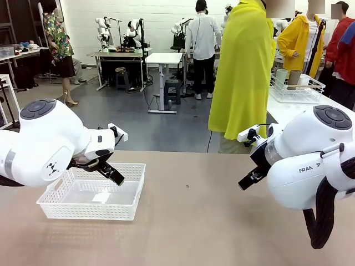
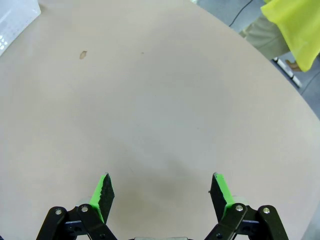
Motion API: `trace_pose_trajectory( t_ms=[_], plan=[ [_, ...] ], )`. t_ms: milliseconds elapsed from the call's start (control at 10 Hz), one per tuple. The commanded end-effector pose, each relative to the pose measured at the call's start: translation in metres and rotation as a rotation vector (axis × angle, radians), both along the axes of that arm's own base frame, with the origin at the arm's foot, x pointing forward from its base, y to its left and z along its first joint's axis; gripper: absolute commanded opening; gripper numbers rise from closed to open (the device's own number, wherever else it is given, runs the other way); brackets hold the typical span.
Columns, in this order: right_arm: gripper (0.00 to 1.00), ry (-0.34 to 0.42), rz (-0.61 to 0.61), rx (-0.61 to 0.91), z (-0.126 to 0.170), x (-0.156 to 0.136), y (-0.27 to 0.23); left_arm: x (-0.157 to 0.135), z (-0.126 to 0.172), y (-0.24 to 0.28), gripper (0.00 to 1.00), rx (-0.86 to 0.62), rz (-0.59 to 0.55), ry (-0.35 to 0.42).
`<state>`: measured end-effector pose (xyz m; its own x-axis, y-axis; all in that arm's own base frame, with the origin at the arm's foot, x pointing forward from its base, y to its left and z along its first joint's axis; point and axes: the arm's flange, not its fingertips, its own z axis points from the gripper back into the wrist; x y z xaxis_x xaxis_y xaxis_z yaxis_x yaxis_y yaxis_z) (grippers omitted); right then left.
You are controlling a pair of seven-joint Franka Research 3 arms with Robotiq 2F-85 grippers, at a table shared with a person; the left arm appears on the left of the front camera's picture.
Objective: Clean and organize the cups into the basket.
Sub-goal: Pick up the Organizing basket and move it to the center of the table, then pick up the Reusable plastic cup from the right side of the table and place it inside the Organizing basket.
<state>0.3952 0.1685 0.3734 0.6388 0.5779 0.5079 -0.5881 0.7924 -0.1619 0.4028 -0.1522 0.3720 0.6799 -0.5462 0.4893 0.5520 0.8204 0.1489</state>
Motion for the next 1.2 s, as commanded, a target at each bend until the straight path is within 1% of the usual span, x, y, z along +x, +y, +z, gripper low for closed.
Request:
trace_pose_trajectory(
  t_ms=[0,100,200,300,400,500,600,700,800,900,1000,1100],
  plan=[
    [1.0,0.0,0.0,0.0,0.0,0.0,0.0,0.0,0.0,0.0,1.0,0.0,0.0,0.0],
    [1.0,-0.03,-0.078,-0.023,0.032,-0.021,-0.006,-0.015,0.025,0.001,1.0,0.104,-0.008,0.029],
    [1.0,-0.038,-0.045,-0.021,0.064,-0.047,-0.014,-0.029,0.045,0.0,1.0,0.127,0.002,0.048],
    [1.0,-0.026,-0.064,-0.046,0.087,-0.068,-0.021,-0.057,0.082,0.001,1.0,0.159,-0.006,0.068],
    [1.0,-0.012,-0.095,-0.069,0.106,-0.099,-0.032,-0.089,0.107,0.004,1.0,0.192,-0.038,0.046],
    [1.0,-0.002,-0.095,-0.087,0.113,-0.13,-0.041,-0.121,0.122,0.01,1.0,0.19,-0.062,0.037],
    [1.0,0.022,-0.085,-0.108,0.113,-0.158,-0.044,-0.147,0.134,0.018,1.0,0.171,-0.075,-0.013],
    [1.0,0.082,-0.048,-0.147,0.102,-0.187,-0.045,-0.173,0.138,0.026,1.0,0.156,-0.069,-0.058],
    [1.0,0.116,-0.031,-0.168,0.09,-0.205,-0.045,-0.188,0.136,0.031,1.0,0.14,-0.061,-0.083],
    [1.0,0.151,-0.035,-0.149,0.078,-0.21,-0.048,-0.191,0.131,0.036,1.0,0.123,-0.044,-0.089],
    [1.0,0.152,-0.062,-0.212,0.068,-0.208,-0.054,-0.189,0.119,0.031,1.0,0.195,-0.005,-0.15],
    [1.0,0.122,-0.042,-0.179,0.165,-0.161,-0.021,-0.16,0.2,0.01,1.0,0.159,-0.054,-0.086]
  ],
)
